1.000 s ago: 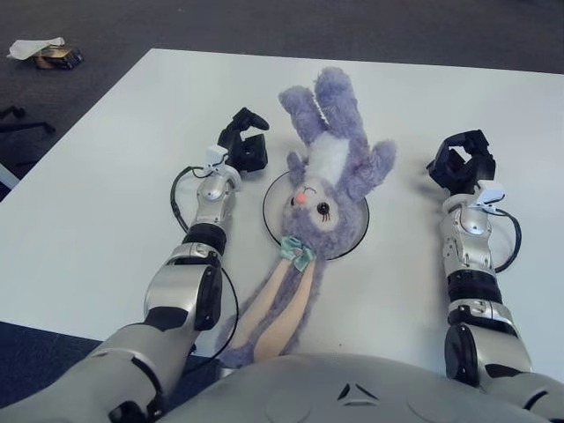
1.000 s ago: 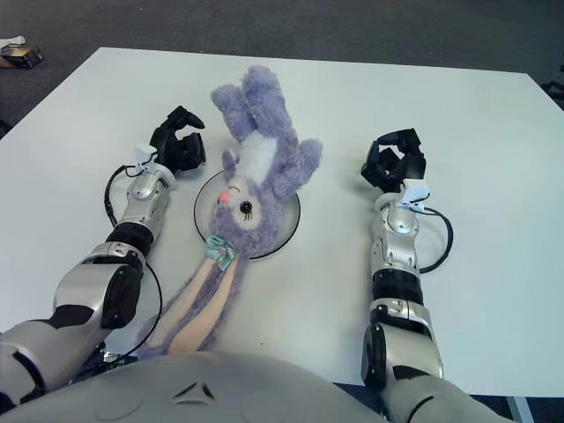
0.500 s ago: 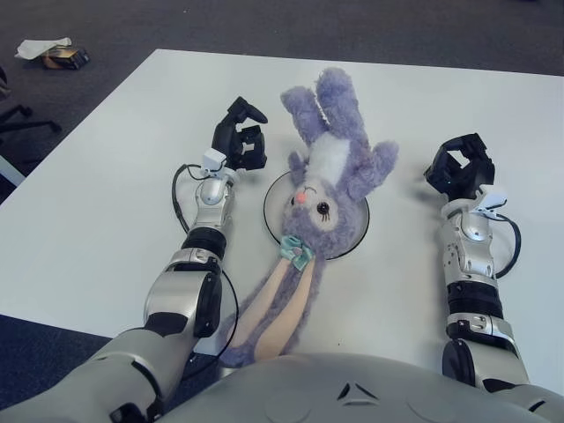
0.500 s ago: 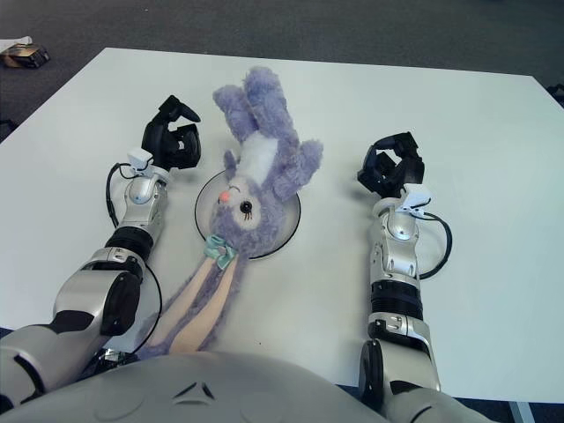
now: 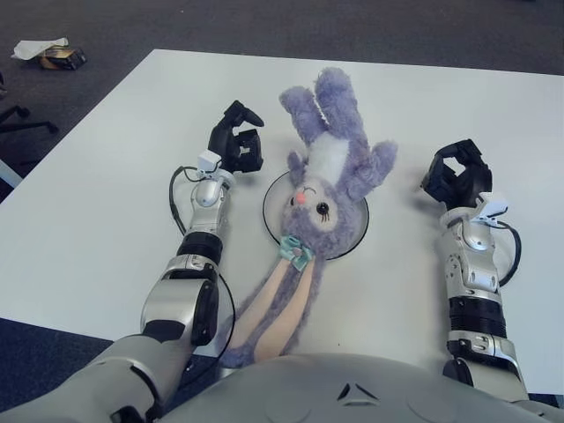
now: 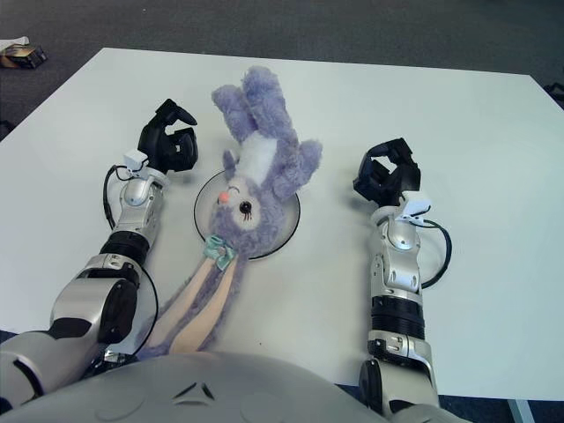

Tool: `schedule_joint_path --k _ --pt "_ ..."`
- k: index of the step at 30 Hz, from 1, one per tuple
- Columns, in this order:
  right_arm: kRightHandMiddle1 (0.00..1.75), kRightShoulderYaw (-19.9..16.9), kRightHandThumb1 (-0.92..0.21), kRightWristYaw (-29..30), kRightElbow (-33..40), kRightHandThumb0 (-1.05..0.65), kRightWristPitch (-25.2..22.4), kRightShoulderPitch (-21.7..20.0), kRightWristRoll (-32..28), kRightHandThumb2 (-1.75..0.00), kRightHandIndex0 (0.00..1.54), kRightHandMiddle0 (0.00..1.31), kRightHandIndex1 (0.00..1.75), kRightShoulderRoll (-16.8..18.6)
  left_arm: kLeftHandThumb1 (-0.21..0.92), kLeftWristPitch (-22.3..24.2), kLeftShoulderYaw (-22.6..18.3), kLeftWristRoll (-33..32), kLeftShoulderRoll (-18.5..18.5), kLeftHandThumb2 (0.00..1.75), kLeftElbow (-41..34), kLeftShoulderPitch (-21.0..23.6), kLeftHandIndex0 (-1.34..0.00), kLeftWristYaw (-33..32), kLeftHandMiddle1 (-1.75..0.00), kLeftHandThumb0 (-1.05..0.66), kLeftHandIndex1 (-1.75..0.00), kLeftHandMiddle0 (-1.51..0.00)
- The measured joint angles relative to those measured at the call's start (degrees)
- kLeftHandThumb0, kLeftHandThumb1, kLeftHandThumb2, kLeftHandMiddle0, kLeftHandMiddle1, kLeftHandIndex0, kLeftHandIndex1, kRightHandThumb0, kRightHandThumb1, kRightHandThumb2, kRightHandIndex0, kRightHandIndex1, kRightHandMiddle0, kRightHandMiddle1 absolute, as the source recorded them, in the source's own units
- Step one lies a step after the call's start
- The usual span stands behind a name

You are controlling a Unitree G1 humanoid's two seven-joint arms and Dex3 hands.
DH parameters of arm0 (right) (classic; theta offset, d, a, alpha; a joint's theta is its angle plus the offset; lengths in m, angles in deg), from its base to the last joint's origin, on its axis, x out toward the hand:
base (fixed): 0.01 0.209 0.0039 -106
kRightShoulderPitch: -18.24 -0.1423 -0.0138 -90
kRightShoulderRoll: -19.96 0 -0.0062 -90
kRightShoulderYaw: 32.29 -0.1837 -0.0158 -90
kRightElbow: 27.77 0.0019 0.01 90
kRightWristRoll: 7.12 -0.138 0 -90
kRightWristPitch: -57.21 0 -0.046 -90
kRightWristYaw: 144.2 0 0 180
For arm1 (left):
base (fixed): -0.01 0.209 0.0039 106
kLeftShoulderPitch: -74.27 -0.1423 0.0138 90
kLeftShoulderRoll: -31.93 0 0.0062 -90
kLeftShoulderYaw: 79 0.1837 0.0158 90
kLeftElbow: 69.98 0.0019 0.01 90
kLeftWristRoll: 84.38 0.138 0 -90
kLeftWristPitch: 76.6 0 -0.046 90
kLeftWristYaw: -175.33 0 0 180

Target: Put the doll into the plate.

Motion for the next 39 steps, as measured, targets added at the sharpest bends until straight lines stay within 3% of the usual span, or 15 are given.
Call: schedule_joint_path --k 24,39 --pt "1.75 0.09 -0.48 -2.23 0.03 -0.43 0.27 0.53 0.51 -1.11 1.17 0.48 1.75 -0.60 0.40 9.83 0.63 -0.59 0.10 1.22 -8.36 -3.94 -0.55 -0.05 -1.75 -0.45 -1.75 -1.17" --pt "1.75 0.15 -0.49 -2.74 -0.35 -0.42 0.26 0.55 0.57 -1.10 1.16 0.47 1.75 -0.86 0.38 11.86 0.86 -0.63 0.24 1.23 -9.48 -4.51 -0.56 -0.03 -1.75 -0.46 -1.75 -1.18"
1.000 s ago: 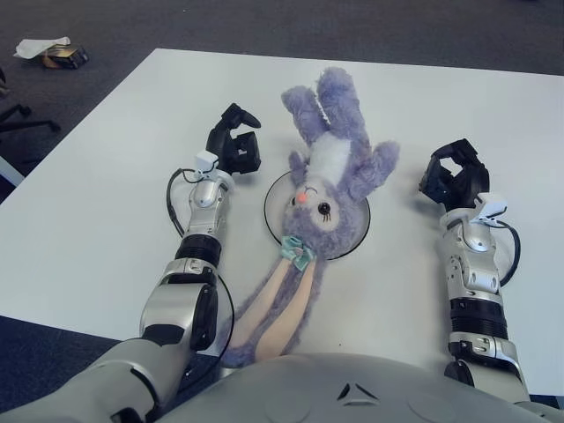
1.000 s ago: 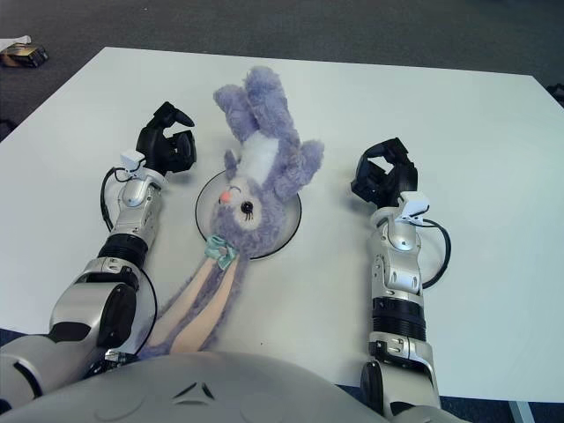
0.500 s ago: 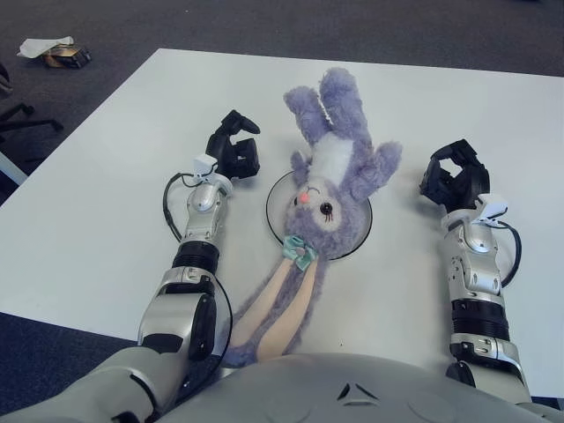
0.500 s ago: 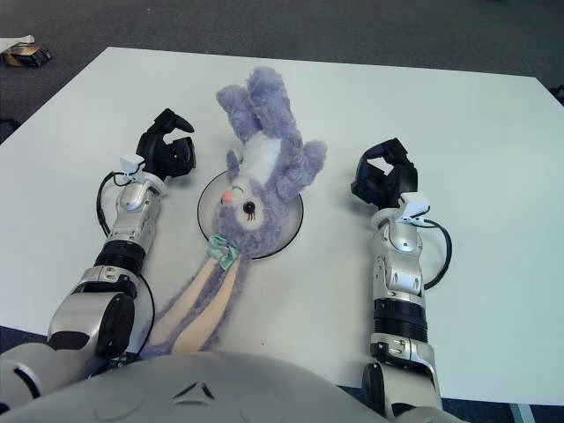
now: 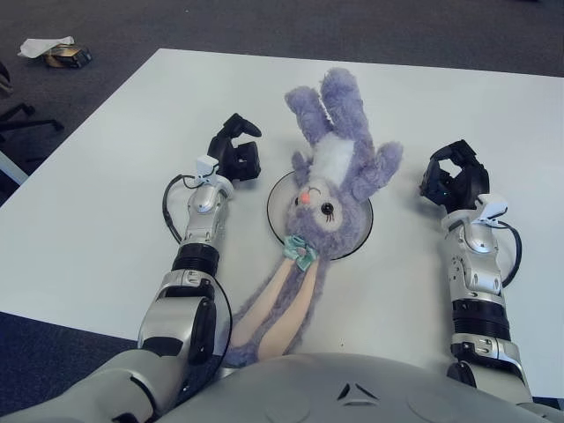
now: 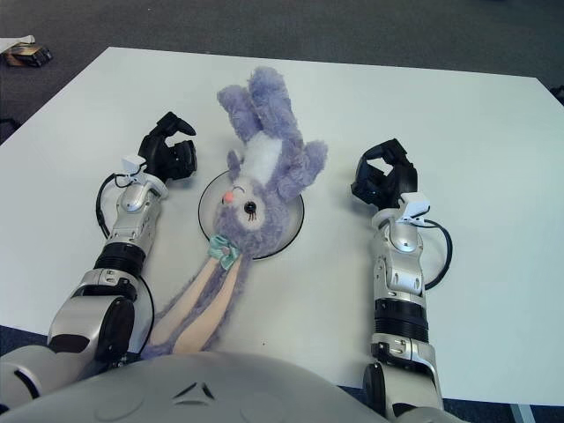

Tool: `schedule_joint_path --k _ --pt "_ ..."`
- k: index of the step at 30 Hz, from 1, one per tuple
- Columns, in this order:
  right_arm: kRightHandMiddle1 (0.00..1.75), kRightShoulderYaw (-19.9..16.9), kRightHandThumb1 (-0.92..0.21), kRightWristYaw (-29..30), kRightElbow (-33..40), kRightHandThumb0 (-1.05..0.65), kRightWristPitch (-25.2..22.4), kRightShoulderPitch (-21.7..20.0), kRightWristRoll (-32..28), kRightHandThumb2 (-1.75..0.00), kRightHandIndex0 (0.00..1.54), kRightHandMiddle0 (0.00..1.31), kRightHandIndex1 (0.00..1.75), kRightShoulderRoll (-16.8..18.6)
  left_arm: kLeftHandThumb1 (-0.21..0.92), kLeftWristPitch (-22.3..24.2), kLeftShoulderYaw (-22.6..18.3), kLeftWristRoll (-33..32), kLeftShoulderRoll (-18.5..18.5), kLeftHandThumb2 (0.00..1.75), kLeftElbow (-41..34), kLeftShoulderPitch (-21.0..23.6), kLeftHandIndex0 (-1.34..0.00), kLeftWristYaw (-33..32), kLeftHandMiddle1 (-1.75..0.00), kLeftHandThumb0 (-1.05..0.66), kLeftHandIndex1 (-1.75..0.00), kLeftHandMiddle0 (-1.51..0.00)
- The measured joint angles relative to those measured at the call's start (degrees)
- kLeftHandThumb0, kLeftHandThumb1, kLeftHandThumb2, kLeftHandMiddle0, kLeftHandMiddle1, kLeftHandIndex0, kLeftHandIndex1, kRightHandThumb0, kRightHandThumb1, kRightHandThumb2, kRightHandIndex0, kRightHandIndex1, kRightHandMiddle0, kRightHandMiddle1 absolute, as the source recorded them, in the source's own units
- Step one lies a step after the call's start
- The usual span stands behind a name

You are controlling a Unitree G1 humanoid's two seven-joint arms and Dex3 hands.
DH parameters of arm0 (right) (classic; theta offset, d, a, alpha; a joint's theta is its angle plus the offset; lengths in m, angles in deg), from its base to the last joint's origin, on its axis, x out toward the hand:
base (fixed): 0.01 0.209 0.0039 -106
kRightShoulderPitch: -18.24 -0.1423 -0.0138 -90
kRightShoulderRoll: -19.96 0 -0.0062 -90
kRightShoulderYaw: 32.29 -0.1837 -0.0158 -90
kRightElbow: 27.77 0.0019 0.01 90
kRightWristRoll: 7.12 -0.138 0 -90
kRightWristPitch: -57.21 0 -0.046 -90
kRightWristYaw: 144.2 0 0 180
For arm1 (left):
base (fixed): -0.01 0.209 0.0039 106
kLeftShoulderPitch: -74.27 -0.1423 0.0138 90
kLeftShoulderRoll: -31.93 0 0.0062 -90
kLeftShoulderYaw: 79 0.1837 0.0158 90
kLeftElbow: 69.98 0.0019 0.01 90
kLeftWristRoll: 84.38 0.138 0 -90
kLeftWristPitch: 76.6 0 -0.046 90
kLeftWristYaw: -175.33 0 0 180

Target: Put the doll into the plate.

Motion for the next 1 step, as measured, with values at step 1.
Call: schedule_joint_path --k 1 --pt "1.75 0.00 -0.49 -0.02 -0.02 -0.42 0.00 -0.01 0.00 -1.09 1.16 0.47 1.75 0.00 0.38 0.10 0.01 0.00 0.00 1.23 0.00 0.00 -0.56 0.00 -1.75 -0.46 -1.75 -1.18"
